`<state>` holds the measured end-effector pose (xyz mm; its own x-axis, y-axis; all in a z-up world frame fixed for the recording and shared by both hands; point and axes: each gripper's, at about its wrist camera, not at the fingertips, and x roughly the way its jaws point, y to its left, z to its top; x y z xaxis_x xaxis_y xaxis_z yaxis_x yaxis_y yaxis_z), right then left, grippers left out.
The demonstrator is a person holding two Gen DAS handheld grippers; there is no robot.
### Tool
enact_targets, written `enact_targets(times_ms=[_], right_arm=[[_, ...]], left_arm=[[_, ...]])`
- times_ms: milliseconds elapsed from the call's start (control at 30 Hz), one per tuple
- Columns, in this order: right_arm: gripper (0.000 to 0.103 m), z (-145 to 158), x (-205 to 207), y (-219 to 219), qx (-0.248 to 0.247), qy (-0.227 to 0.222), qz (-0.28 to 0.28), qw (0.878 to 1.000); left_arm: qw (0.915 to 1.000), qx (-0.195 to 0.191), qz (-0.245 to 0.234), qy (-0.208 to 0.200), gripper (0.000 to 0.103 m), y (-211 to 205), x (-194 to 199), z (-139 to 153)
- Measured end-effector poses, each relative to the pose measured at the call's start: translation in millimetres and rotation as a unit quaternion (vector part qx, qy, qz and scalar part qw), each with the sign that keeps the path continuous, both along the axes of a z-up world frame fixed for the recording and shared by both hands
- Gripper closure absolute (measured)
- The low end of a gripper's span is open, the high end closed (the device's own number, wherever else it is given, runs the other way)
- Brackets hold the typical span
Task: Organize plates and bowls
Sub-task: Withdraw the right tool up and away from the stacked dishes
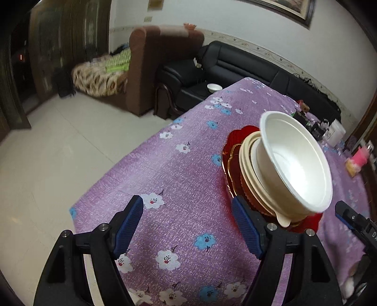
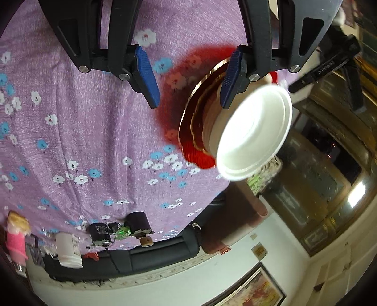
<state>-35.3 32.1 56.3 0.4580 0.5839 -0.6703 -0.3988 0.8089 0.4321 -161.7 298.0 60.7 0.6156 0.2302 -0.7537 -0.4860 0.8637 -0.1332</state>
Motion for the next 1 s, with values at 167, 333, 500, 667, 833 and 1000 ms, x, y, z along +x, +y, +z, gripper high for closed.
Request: enact_targets(times_ms=[167,333,500,667,833,1000], right_arm=[[0.042,-12,-26,13,-0.047,-0.016,0.019,0.999],[0.041,-22,-44,18,-0.074,-0.023,0.028,0.997],[0.038,-26,-51,15,-0.083,-0.026,0.024,0.996],[0.038,-28,-58,13,-0.09,-0.029,0.021,0.995],[0.038,-28,-67,14,-0.098,-0.042,0.022,0.994],[0.037,-27,-72,15,-0.102,-0.048,0.024,0.993]], left_arm=[[0.9986,0.047,-0.026,0.0,0.025,-34,-1,3],[0.9973,0.048,-0.056,0.007,0.025,-60,2,0],[0.9957,0.056,-0.074,0.011,0.025,-81,0,-2],[0.9941,0.066,-0.085,0.012,0.025,-98,-2,1],[0.993,0.073,-0.092,0.014,0.025,-106,-2,1],[0.992,0.079,-0.098,0.014,0.025,-112,-2,3]])
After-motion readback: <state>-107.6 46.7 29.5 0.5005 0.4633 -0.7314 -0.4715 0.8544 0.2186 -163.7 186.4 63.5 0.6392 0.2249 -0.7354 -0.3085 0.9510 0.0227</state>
